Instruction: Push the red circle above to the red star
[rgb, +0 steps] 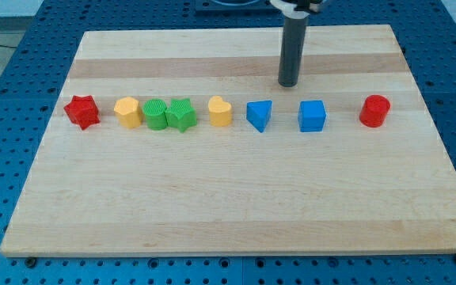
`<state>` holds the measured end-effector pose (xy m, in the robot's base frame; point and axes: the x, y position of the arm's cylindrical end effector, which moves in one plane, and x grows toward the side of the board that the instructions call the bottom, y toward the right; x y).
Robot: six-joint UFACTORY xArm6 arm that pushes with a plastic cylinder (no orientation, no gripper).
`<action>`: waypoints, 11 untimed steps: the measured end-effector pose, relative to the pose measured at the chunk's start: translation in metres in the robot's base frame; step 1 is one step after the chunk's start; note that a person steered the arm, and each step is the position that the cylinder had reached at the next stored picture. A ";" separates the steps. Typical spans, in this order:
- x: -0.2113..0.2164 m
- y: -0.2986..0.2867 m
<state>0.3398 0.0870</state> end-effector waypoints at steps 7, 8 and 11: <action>0.046 -0.391; 0.128 -0.391; 0.096 -0.320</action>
<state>0.4359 -0.2327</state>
